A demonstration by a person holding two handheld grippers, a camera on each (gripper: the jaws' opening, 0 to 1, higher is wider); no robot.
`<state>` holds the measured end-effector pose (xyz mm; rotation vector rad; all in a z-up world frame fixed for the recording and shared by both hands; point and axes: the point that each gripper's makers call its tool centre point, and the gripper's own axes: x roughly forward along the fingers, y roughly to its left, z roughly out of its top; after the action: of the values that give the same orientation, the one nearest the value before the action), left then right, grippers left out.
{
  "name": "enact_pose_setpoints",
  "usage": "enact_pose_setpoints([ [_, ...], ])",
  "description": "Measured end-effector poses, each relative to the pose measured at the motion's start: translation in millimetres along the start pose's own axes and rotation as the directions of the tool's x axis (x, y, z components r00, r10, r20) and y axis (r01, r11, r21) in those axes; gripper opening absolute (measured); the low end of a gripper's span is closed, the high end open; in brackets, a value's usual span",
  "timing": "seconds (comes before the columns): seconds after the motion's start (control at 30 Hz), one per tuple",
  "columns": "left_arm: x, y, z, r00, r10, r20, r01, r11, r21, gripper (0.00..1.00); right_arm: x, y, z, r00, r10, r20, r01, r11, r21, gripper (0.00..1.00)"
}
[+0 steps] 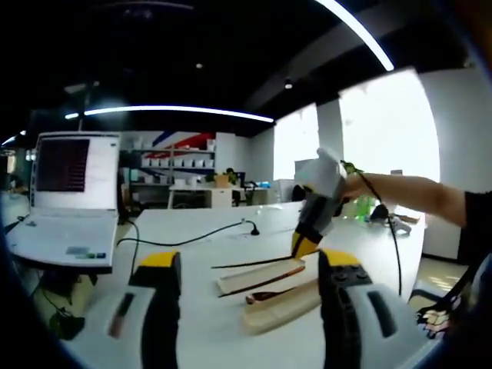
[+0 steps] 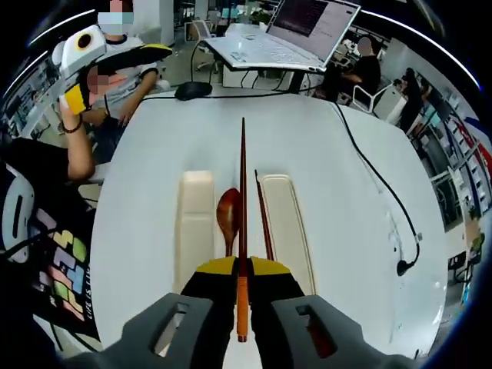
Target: Arrange the utensils inside the cutlery case until each visible utensil rests in its matching compartment.
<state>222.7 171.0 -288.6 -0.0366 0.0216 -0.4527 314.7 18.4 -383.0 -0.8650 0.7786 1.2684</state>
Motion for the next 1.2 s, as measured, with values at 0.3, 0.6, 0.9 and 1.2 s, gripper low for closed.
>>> enact_pose_setpoints([
  [0.3, 1.7, 7.4, -2.2, 1.000, 0.007, -0.018, -0.007, 1.000, 0.009, 0.76, -2.1, 28.7, -22.3, 0.999, 0.035, -0.037, -0.035, 0.999, 0.012, 0.03],
  [0.6, 1.7, 2.6, -4.4, 1.000, 0.009, -0.015, -0.009, 1.000, -0.006, 0.76, 14.5, 46.3, -50.6, 0.986, 0.098, -0.132, -0.091, 0.994, 0.055, 0.03],
  [0.9, 3.7, 0.2, -7.9, 1.000, 0.000, -0.025, -0.001, 1.000, -0.003, 0.76, 26.0, 48.4, -48.2, 0.984, 0.117, -0.133, -0.111, 0.992, 0.052, 0.03],
  [1.2, 3.1, 4.5, -6.1, 1.000, 0.002, -0.024, -0.002, 1.000, -0.004, 0.76, 33.2, 47.6, -54.3, 0.980, 0.136, -0.146, -0.128, 0.990, 0.063, 0.03],
])
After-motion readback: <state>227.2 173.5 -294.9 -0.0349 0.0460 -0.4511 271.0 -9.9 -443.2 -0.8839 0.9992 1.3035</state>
